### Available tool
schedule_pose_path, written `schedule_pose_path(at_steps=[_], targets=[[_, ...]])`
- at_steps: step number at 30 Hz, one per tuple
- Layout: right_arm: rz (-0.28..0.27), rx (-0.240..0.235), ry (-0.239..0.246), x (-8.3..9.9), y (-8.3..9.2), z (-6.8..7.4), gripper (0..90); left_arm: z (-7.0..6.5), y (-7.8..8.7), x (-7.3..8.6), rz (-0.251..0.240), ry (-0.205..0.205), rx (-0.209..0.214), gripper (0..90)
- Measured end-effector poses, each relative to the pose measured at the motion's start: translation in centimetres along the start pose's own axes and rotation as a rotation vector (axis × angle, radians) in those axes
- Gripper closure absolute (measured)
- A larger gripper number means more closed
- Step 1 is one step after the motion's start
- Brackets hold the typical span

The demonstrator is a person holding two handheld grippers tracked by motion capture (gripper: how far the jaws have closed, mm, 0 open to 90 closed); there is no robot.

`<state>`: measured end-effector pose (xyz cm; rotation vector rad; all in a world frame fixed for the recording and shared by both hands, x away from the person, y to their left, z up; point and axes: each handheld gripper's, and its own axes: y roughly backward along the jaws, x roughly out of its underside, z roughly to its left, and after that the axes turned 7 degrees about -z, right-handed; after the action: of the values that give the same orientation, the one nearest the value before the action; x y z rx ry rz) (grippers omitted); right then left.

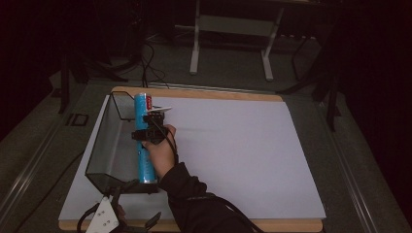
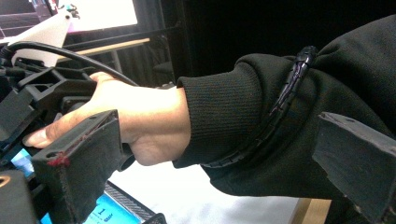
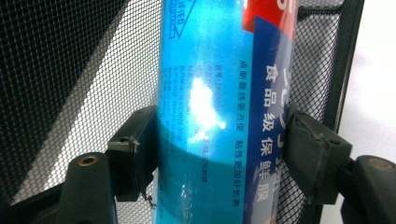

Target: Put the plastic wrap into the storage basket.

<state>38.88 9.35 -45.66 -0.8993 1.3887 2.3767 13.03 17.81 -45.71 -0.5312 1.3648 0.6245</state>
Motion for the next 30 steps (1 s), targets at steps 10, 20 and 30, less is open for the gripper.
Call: schedule_pose_path(at_steps=[10, 20, 30], targets=[[-0.005, -0.027, 0.032, -0.2, 0.0, -0.4, 28.9, 0.0, -0.2, 0.0, 0.003, 0.006, 0.002, 2.5], [-0.062, -0.100, 0.072, -1.1, 1.5, -1.4, 15.2, 0.1, -0.5, 0.0, 0.009, 0.012, 0.002, 2.5], [-0.095, -0.158, 0.252, -1.7, 5.4, -2.8, 10.8, 0.0, -0.8, 0.1, 0.021, 0.020, 0.004, 2.5]])
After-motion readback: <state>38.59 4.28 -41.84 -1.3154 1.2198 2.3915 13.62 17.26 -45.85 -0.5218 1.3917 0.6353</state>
